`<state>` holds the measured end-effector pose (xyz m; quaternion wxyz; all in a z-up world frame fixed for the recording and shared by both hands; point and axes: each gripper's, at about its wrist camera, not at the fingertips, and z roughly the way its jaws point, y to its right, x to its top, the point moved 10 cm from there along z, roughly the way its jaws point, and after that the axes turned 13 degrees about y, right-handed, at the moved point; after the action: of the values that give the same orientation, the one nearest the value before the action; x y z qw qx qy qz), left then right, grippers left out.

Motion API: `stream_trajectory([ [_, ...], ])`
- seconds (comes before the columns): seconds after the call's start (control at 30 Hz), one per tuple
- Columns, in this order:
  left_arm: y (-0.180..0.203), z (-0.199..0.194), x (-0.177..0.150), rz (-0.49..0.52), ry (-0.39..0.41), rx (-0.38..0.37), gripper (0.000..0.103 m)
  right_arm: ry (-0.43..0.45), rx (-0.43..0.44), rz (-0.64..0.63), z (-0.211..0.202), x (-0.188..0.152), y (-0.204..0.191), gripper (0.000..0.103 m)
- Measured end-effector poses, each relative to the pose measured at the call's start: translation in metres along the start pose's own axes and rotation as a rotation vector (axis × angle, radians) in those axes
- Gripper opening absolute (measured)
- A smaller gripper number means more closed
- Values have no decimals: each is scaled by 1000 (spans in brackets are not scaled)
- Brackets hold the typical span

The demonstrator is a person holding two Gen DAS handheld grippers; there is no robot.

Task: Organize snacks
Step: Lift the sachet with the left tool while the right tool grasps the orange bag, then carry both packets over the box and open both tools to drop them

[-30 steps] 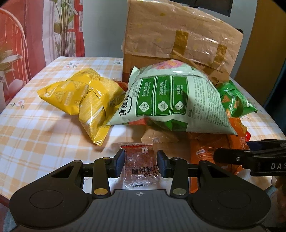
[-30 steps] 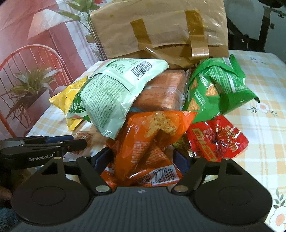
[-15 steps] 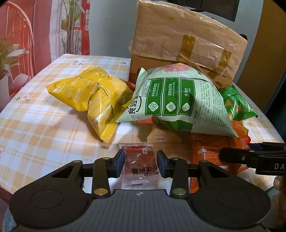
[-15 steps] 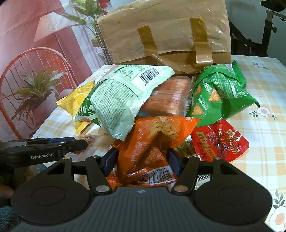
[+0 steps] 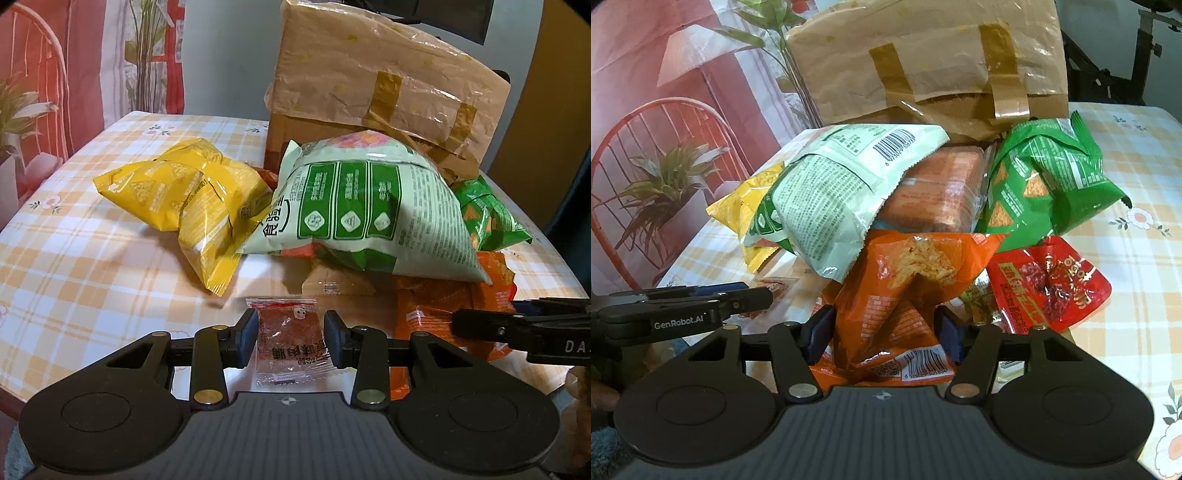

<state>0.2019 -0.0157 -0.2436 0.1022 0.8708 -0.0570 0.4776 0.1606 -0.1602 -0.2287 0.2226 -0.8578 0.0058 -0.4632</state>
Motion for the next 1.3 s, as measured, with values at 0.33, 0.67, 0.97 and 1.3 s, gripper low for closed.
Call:
stream_trajectory([
  [0.33, 2, -19, 11, -5, 57, 0, 41, 63, -142, 27, -46, 13, 25, 54],
  [0.67, -13, -50, 36, -34, 181, 66, 41, 199, -206, -2, -73, 38, 28, 54],
  [0.97, -11, -57, 72, 8, 285, 79, 41, 287, -184, -74, -78, 63, 20, 54],
  [1.3, 4, -60, 135, 42, 397, 28, 41, 403, -172, -151, -85, 111, 21, 54],
])
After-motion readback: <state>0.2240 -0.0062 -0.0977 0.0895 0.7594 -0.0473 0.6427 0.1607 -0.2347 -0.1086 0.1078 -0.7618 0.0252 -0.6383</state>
